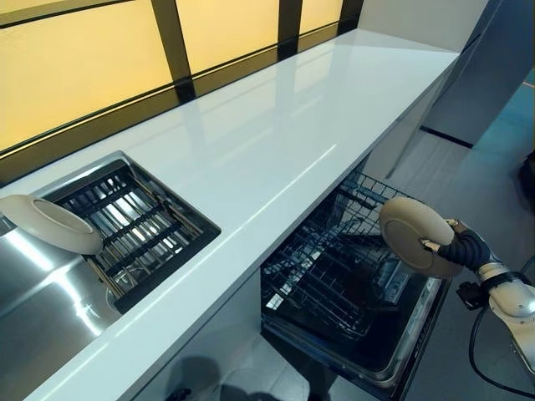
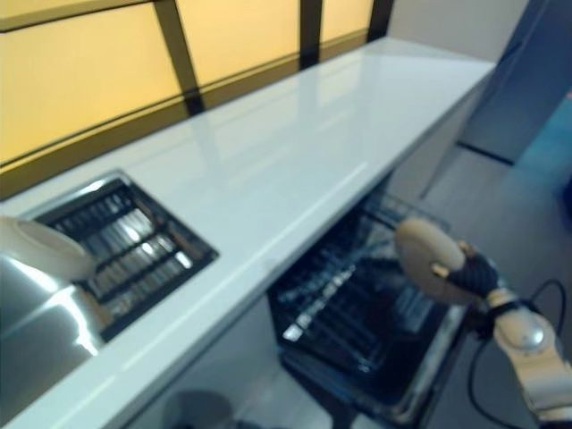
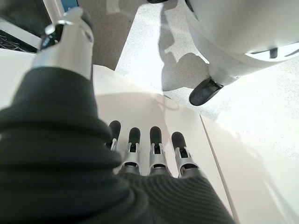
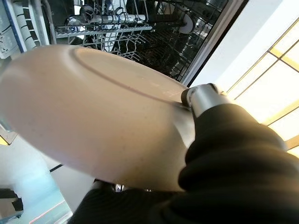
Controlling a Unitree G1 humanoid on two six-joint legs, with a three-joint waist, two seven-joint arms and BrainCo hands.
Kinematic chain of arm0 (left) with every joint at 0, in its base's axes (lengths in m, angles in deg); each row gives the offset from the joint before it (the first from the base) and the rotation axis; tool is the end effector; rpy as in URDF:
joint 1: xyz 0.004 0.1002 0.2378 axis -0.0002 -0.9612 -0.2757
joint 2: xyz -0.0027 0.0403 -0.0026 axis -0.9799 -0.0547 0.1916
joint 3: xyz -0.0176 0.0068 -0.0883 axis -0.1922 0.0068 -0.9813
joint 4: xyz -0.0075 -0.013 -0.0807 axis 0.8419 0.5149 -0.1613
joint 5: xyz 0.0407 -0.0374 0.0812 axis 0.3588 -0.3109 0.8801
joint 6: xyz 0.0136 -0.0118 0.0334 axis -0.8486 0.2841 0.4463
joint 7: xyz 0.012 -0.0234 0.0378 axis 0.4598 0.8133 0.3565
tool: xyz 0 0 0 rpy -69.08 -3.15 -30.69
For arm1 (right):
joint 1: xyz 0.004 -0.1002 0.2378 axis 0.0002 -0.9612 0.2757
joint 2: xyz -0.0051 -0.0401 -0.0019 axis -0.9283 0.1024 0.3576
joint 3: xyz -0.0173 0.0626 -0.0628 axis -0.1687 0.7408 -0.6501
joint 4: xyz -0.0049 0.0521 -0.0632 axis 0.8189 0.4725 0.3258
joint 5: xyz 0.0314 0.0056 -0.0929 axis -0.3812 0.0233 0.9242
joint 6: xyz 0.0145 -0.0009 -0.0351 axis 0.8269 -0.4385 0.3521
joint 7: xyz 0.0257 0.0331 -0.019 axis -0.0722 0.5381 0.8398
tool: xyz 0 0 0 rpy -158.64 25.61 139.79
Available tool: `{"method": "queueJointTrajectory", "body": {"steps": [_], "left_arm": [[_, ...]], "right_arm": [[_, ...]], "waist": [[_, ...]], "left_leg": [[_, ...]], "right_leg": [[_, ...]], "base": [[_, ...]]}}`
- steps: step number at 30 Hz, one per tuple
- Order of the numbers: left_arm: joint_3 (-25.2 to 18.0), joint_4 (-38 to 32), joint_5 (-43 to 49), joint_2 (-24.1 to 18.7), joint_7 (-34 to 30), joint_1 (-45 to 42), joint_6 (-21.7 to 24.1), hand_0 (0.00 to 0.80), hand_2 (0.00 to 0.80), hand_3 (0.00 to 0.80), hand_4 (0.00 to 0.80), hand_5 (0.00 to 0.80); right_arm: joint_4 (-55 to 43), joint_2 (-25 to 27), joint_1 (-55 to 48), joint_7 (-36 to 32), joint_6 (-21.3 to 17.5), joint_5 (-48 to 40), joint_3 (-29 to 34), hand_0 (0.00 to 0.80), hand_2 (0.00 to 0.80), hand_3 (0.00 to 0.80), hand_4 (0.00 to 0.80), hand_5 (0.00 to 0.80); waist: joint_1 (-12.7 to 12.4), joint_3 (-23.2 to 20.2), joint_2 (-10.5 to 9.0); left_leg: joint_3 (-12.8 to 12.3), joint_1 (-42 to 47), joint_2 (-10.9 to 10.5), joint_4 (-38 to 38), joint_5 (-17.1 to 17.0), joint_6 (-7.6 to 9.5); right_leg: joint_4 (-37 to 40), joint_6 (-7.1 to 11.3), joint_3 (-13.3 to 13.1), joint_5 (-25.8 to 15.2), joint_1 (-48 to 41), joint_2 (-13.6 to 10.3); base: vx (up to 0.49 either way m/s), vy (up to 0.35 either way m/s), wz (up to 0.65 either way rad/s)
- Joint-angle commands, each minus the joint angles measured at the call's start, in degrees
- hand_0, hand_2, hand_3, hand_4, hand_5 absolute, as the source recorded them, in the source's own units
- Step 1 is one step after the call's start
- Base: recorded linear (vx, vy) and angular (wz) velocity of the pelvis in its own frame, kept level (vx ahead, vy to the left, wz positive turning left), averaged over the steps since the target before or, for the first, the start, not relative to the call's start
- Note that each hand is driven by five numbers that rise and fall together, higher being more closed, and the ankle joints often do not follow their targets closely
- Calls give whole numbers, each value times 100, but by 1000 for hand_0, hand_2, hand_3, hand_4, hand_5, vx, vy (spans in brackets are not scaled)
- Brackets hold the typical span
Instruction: Take plates into dishwasher
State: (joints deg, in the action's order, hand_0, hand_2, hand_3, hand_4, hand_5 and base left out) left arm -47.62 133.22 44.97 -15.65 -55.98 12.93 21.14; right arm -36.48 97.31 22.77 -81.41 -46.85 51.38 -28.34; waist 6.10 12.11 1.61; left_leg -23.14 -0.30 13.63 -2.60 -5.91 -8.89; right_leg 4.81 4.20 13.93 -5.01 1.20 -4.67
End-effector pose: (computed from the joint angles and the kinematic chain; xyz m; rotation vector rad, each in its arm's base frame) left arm 0.1024 0.2203 -0.0885 0.3297 0.9675 -0.0053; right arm 0.2018 -0.2937 0.1568 -0.8223 -0.0098 -0.0869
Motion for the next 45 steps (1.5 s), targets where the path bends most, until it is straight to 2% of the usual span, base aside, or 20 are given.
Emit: {"method": "queueJointTrajectory", "body": {"steps": [1,15,21,27,31,36,45], "left_arm": [[-224,-19,151,-310,19,275,21,0,0,0,0,0],[-187,-169,236,-229,-55,221,-59,0,0,0,0,0],[-155,-199,257,-189,-62,200,-113,0,0,0,0,0],[-60,-226,231,-147,-41,209,-171,0,0,0,0,0],[42,-225,254,-75,-19,217,-187,0,0,0,0,0],[126,-240,272,-17,-10,243,-218,0,0,0,0,0],[312,-252,292,68,-4,320,-243,0,0,0,0,0]], "right_arm": [[-688,83,5,-100,-304,112,26,800,800,800,800,800],[-972,-456,-212,-773,-431,19,-662,800,800,800,800,800],[-965,-736,-276,-773,-431,-43,-917,800,800,800,800,800],[-832,-988,-235,-568,-432,139,-1286,800,800,800,800,800],[-458,-1212,-123,-235,-402,571,-1704,800,800,800,800,800],[-55,-1405,1,80,-296,699,-2034,800,800,800,800,800],[688,-1645,364,803,-107,1206,-2448,800,800,800,800,800]], "waist": [[67,-133,-490],[33,-175,-457],[10,-213,-437],[-31,-199,-402],[-95,-190,-367],[-161,-172,-334],[-261,-108,-258]], "left_leg": [[-19,-252,-36,13,-275,44],[-79,-153,-12,5,-277,36],[-73,-139,0,24,-278,32],[-26,-128,-5,33,-273,30],[24,-129,-6,44,-268,28],[93,-142,-17,59,-263,32],[222,-205,-47,113,-243,42]], "right_leg": [[-307,156,-129,364,-272,-33],[-265,193,-55,382,-411,-77],[-270,202,-18,404,-467,-97],[-273,203,14,419,-501,-113],[-283,204,49,439,-529,-128],[-299,191,77,466,-557,-128],[-367,165,119,516,-552,-163]], "base": [[0,0,0],[0,1,1],[5,3,0],[6,8,2],[18,2,3],[16,1,2],[4,0,3]]}}
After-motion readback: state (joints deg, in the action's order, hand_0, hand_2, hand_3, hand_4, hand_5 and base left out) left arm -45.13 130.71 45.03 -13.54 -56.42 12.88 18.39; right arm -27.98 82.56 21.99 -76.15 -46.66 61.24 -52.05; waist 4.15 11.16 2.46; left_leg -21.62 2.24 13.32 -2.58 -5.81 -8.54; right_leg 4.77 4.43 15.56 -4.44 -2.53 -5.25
